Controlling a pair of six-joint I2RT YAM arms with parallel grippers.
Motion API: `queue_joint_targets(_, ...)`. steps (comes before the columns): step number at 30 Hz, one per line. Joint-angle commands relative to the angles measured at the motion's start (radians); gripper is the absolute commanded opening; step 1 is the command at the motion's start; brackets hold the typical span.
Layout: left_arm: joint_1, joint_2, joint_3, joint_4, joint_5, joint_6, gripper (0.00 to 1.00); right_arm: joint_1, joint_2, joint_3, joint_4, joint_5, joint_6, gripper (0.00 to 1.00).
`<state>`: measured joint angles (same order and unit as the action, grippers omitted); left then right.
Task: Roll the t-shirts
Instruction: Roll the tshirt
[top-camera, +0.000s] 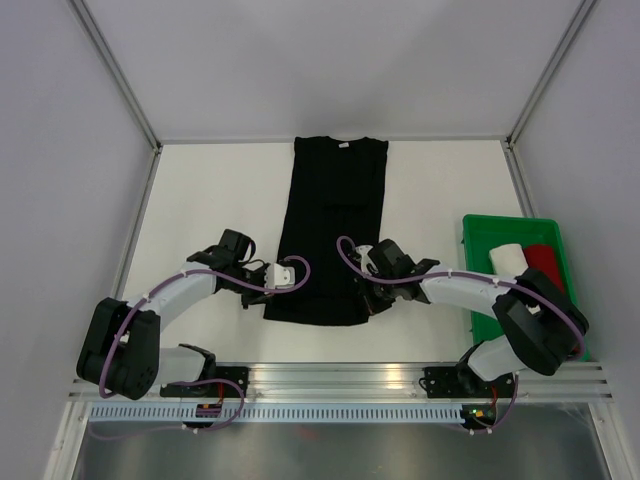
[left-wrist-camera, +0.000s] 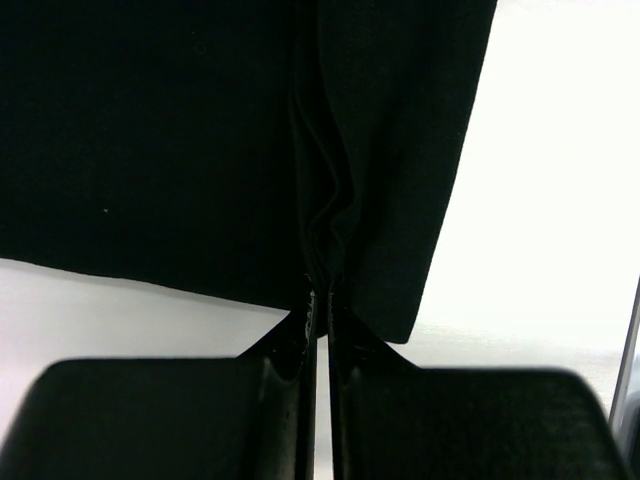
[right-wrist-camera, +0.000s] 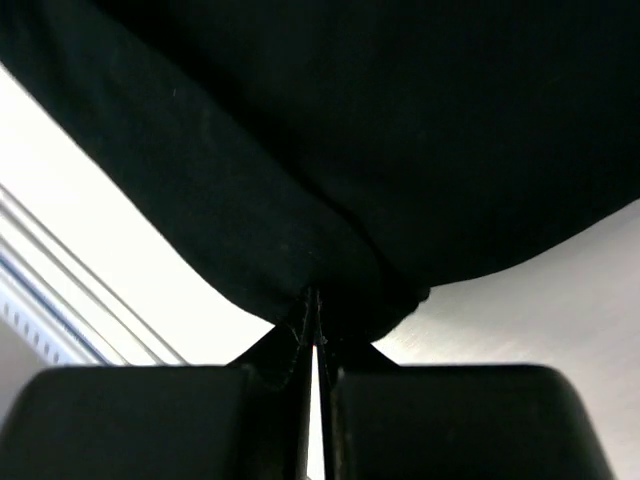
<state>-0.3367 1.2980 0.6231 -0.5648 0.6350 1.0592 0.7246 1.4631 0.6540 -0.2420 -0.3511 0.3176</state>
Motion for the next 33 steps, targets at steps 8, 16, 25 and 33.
queue_joint_targets(8,0.004,-0.016,-0.006,0.034,-0.001,-0.024,0.02,-0.063,-0.116,-0.008,-0.037,0.113,0.034,0.27)
queue_joint_targets(16,0.004,-0.019,-0.010,0.045,-0.006,-0.022,0.02,-0.001,-0.247,-0.126,-0.002,0.100,0.097,0.43)
queue_joint_targets(25,0.004,-0.017,-0.011,0.055,-0.009,-0.013,0.02,0.091,-0.286,-0.165,0.040,0.125,0.101,0.50)
queue_joint_targets(33,0.002,-0.019,-0.013,0.056,-0.009,-0.011,0.02,0.102,-0.238,-0.186,0.136,0.176,0.179,0.42)
